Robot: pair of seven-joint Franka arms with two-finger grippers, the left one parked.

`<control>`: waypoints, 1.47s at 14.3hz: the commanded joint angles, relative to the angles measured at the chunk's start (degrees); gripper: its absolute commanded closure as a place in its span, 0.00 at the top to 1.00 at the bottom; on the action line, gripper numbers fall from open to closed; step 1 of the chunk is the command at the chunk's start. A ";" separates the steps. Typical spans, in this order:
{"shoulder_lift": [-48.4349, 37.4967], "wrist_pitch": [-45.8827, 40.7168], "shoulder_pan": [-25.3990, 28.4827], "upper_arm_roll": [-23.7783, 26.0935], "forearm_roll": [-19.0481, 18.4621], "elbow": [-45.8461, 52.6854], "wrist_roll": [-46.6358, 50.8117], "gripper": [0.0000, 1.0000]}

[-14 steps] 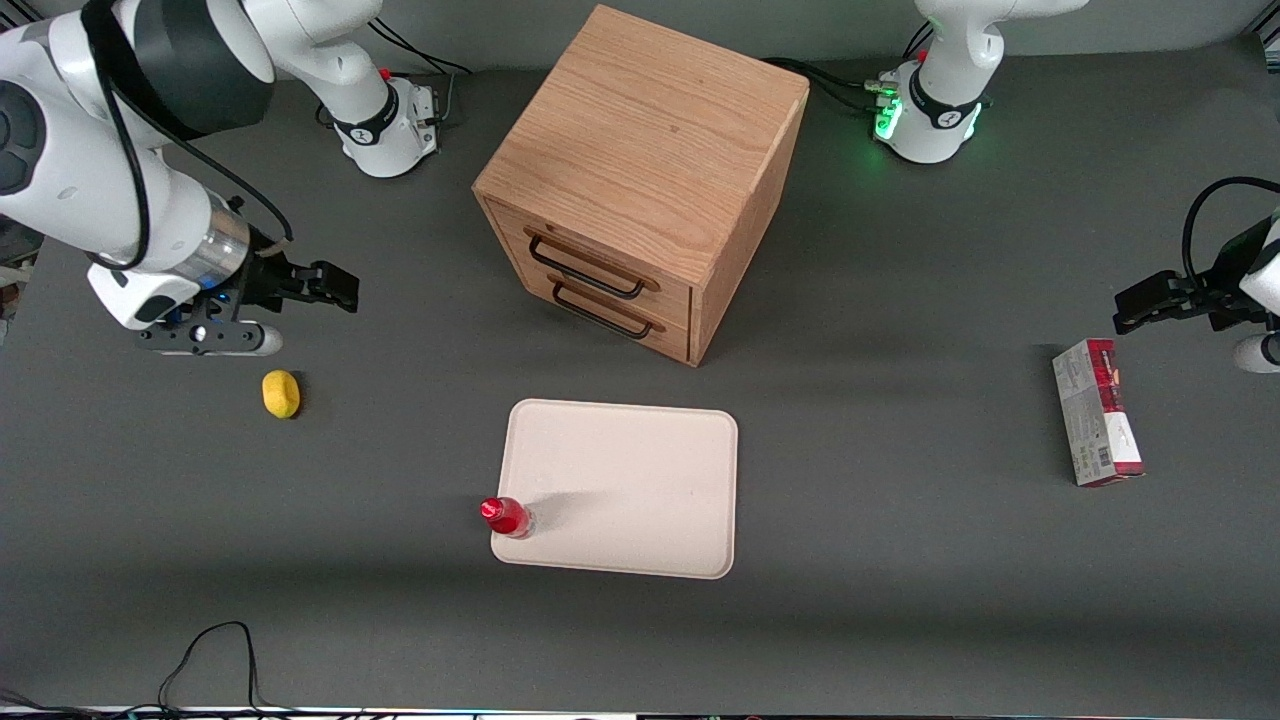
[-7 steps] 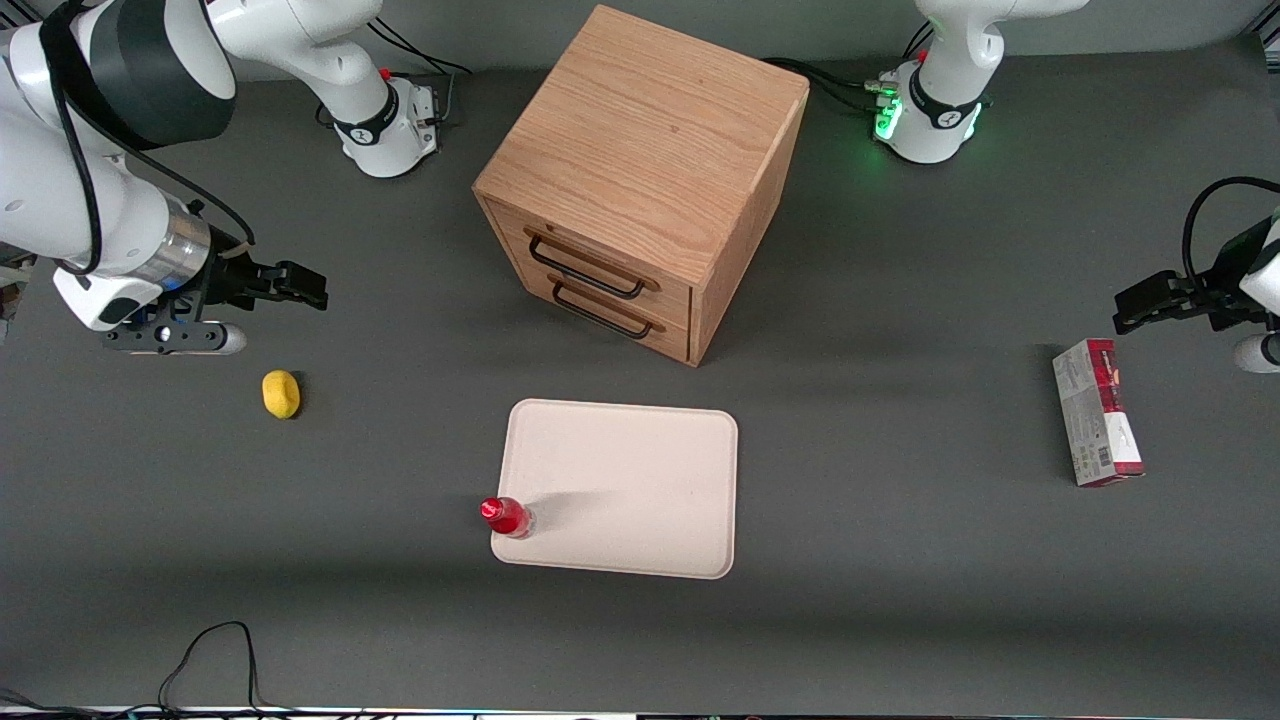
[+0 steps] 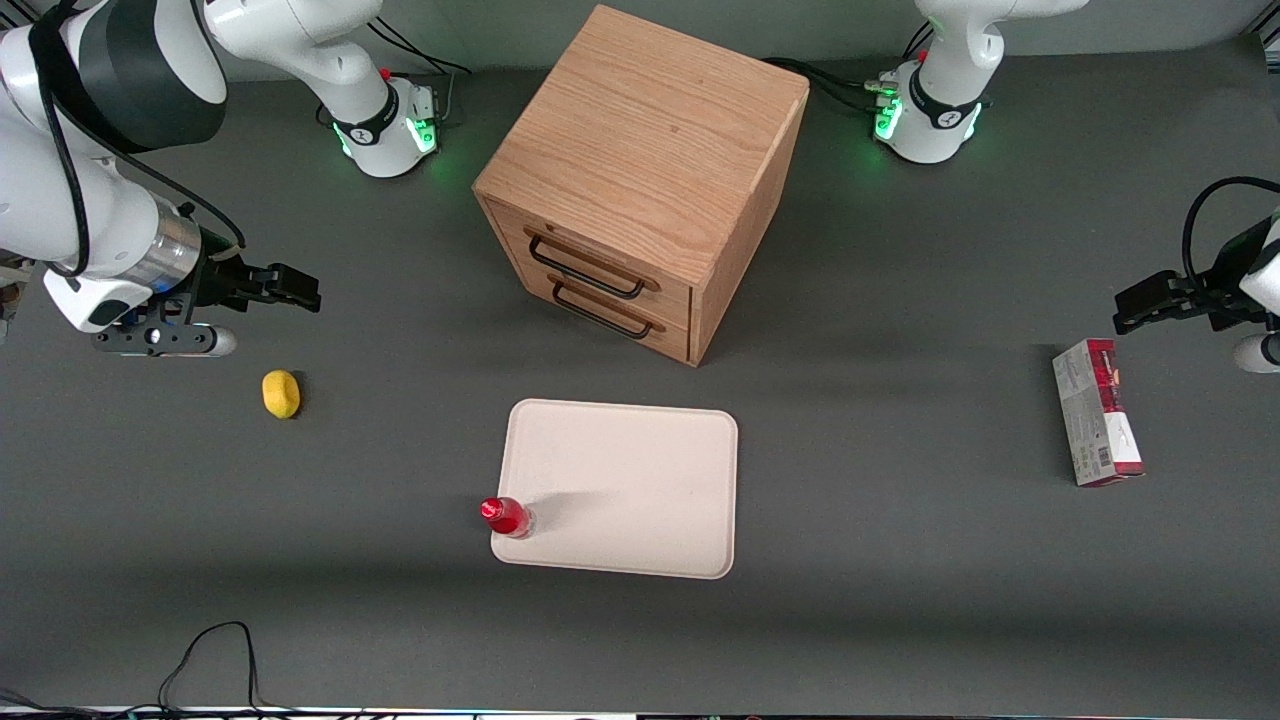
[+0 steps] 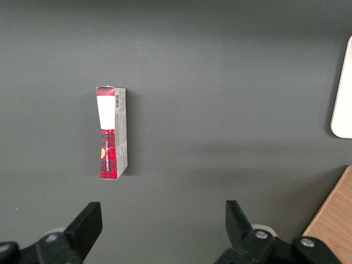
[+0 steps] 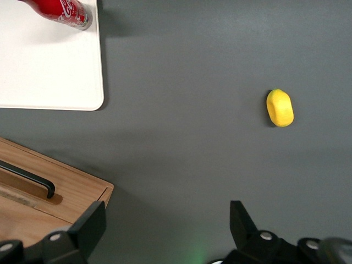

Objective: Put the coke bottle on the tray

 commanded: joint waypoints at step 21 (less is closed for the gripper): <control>-8.62 -2.48 0.72 -4.43 -4.86 -4.51 -3.71 1.00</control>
